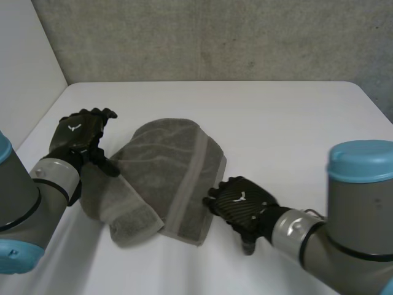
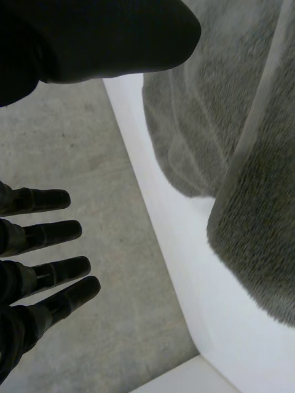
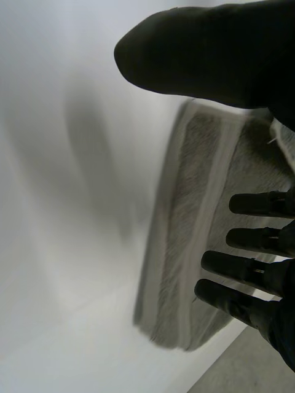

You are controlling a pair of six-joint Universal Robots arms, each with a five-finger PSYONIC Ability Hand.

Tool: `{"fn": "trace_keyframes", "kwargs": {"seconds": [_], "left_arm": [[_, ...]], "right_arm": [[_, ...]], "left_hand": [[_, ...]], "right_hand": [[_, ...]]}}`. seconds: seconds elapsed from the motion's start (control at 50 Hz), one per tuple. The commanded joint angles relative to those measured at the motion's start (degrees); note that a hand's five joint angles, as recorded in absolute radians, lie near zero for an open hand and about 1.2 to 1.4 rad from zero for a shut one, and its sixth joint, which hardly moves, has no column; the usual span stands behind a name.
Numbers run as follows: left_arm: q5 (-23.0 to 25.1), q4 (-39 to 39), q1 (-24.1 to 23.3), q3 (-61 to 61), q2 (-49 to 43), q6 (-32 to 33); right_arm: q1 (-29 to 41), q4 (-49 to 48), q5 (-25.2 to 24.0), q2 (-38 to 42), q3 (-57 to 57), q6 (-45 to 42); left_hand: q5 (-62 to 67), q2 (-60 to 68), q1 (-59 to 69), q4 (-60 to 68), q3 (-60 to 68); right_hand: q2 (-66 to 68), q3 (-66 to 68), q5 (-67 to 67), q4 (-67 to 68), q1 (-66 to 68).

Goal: Fold the towel.

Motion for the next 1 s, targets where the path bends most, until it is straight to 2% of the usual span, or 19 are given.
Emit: {"fn": "trace_keyframes", "kwargs": {"seconds": [0.02, 0.16, 0.26, 0.32, 0.38, 0.6, 0.9, 1.0], "left_arm": [[-0.01, -1.53, -2.92, -1.96, 0.70, 0.11], [-0.01, -1.36, -2.83, -3.63, 0.35, 1.86], [-0.01, -1.09, -2.13, -4.07, 0.26, 2.65], [-0.01, -1.09, -1.95, -4.07, 0.18, 2.66], [-0.01, -0.92, -1.95, -4.07, 0.18, 2.66], [-0.10, -0.83, -1.95, -4.07, 0.26, 2.66], [-0.10, -0.83, -1.95, -4.51, 0.18, 2.66], [-0.10, -0.83, -1.95, -4.68, 0.18, 2.66]], "right_arm": [[5.98, -0.17, 2.55, 6.86, -6.49, 3.93], [10.45, -0.25, 3.95, 14.68, -13.86, 8.50], [12.21, -0.25, 6.41, 17.40, -16.77, 8.68], [12.66, -0.43, 7.47, 18.72, -18.00, 8.68], [12.74, -1.13, 8.09, 19.43, -18.62, 8.59], [12.66, -2.98, 10.29, 19.78, -19.24, 7.71], [12.04, -3.51, 10.73, 21.37, -19.76, 7.62], [12.04, -4.30, 10.73, 21.37, -19.76, 7.71]], "left_hand": [[-11.40, -2.91, -3.33, -3.16, -2.36], [-10.56, -2.07, -2.49, -2.32, -1.52], [-10.56, -2.07, -2.49, -2.32, -1.52], [-10.56, -2.07, -2.49, -2.32, -1.52], [-10.56, -2.07, -2.49, -2.32, -1.52], [-10.73, -2.23, -2.66, -2.48, -1.68], [-10.73, -2.23, -2.66, -2.49, -1.68], [-10.73, -2.23, -2.66, -2.49, -1.68]], "right_hand": [[-2.89, -2.54, -0.71, -2.13, -2.61], [0.13, 0.48, 2.31, 0.89, 0.41], [1.65, 2.00, 3.83, 2.41, 1.93], [7.17, 7.52, 9.35, 7.93, 7.44], [14.24, 14.59, 16.42, 15.00, 14.52], [19.81, 20.16, 21.99, 20.57, 20.09], [20.32, 20.68, 22.50, 21.08, 20.60], [29.24, 29.59, 31.42, 30.00, 29.52]]}}
